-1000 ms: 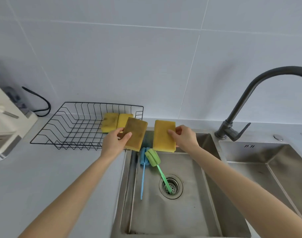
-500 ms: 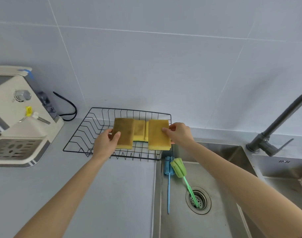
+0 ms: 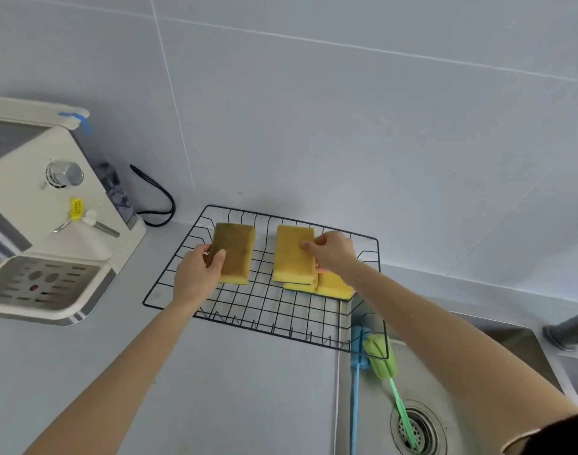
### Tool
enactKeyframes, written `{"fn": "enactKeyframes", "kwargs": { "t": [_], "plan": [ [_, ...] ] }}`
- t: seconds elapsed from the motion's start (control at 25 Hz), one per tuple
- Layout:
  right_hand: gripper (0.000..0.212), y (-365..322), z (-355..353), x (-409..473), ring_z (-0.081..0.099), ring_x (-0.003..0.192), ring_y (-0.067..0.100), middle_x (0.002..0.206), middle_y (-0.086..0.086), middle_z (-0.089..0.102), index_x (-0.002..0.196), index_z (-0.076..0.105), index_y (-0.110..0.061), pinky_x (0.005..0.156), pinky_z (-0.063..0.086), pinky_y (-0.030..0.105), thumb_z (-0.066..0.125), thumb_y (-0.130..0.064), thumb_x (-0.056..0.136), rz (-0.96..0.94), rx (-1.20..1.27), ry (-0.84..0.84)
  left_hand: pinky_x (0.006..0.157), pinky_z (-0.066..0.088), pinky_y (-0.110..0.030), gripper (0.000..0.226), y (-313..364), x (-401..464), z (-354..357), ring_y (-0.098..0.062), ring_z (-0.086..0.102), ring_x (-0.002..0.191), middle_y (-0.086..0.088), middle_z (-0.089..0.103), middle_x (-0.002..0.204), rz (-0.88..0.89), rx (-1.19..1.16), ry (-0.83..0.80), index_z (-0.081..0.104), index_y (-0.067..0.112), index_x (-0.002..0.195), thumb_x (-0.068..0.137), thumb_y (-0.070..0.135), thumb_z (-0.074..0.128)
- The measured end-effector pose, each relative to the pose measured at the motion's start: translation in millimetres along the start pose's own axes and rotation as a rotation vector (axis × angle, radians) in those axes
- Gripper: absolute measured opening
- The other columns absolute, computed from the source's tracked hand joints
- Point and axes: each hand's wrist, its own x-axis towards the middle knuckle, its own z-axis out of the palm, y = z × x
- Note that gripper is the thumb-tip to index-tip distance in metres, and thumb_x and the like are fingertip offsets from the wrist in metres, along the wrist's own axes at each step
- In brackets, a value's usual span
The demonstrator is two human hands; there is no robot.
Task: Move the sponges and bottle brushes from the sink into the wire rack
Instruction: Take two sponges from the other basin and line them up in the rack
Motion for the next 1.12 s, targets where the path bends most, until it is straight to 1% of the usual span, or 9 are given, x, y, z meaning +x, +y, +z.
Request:
{"fn": "enactKeyframes", "kwargs": {
  "t": [0.12,0.28,0.4,0.6,0.68,0.88,0.96,1.0,1.12],
  "plan": [
    [0.03,-6.5,17.1,20.5,0.07,0.083,0.03,0.086,0.003,0.056,0.105,0.059,-0.005,0.075,0.061,0.038,0.062,-0.029,0.087,0.042,0.05,-0.036,0.081,0.041,-0.035,0.04,-10.6,16.0,2.7,-0.03,0.056,0.103,-0.018,0.059,0.119,-0.018,0.013,0.018,0.048,0.003,0.124,0.094,0.03,0.043],
    [0.021,-15.4,39.6,39.9,0.071,0.088,0.033,0.092,0.008,0.058,0.084,0.053,-0.009,0.076,0.06,0.037,0.062,-0.027,0.088,0.027,0.033,-0.082,0.076,0.037,-0.03,0.039,-21.6,26.2,3.3,-0.02,0.049,0.089,-0.017,0.059,0.117,-0.039,0.007,0.042,0.049,0.003,0.123,0.094,0.029,0.043],
    [0.024,-16.8,55.3,49.4,0.072,0.087,0.031,0.09,0.009,0.06,0.072,0.048,-0.013,0.072,0.06,0.034,0.062,-0.025,0.088,0.025,0.006,-0.107,0.077,0.038,-0.03,0.039,-29.2,28.2,5.9,-0.025,0.055,0.096,-0.018,0.06,0.118,-0.049,0.001,0.043,0.048,0.002,0.123,0.094,0.028,0.044],
    [0.014,-6.4,70.4,56.1,0.071,0.085,0.032,0.093,0.017,0.065,0.094,0.055,-0.005,0.08,0.06,0.04,0.055,-0.018,0.091,-0.031,-0.212,-0.109,0.079,0.04,-0.031,0.04,-31.2,29.7,10.0,-0.028,0.057,0.102,-0.017,0.059,0.117,-0.029,0.015,0.021,0.048,0.002,0.123,0.094,0.029,0.044],
    [0.011,-4.9,71.8,54.3,0.069,0.089,0.034,0.096,0.017,0.063,0.094,0.053,-0.005,0.074,0.058,0.038,0.051,-0.016,0.091,-0.07,-0.29,-0.115,0.079,0.04,-0.031,0.039,-31.2,30.4,10.8,-0.028,0.056,0.102,-0.017,0.059,0.117,-0.026,0.02,0.019,0.048,0.003,0.123,0.094,0.029,0.044],
    [0.036,-6.8,68.0,40.3,0.057,0.101,0.031,0.124,0.015,0.046,0.124,0.041,-0.006,0.059,0.04,0.032,0.048,-0.022,0.093,-0.266,-0.538,0.028,0.082,0.043,-0.034,0.039,-31.2,31.2,11.7,-0.029,0.057,0.102,-0.017,0.059,0.118,-0.034,0.022,0.008,0.049,0.003,0.123,0.093,0.029,0.045],
    [0.043,-1.7,67.6,34.0,0.049,0.112,0.029,0.128,0.015,0.042,0.129,0.039,-0.007,0.067,0.046,0.034,0.048,-0.027,0.093,-0.407,-0.613,0.037,0.081,0.043,-0.034,0.039,-30.9,31.3,13.6,-0.029,0.057,0.102,-0.017,0.058,0.118,-0.034,0.028,0.002,0.049,0.003,0.122,0.093,0.029,0.045],
    [0.05,2.9,70.5,30.5,0.044,0.12,0.03,0.133,0.015,0.04,0.133,0.036,-0.009,0.082,0.048,0.036,0.05,-0.032,0.091,-0.487,-0.669,0.008,0.08,0.042,-0.033,0.039,-30.8,31.2,14.6,-0.029,0.057,0.102,-0.017,0.058,0.118,-0.034,0.03,-0.002,0.049,0.003,0.122,0.093,0.029,0.045],
    [0.079,18.4,86.0,20.6,0.02,0.14,0.032,0.152,0.015,0.02,0.146,0.019,-0.018,0.114,0.02,0.049,0.055,-0.05,0.083,-0.62,-0.892,-0.122,0.079,0.039,-0.032,0.039,-29.7,31.7,18.7,-0.03,0.056,0.102,-0.018,0.058,0.118,-0.032,0.031,-0.004,0.049,0.002,0.122,0.093,0.029,0.045]
  ]
}}
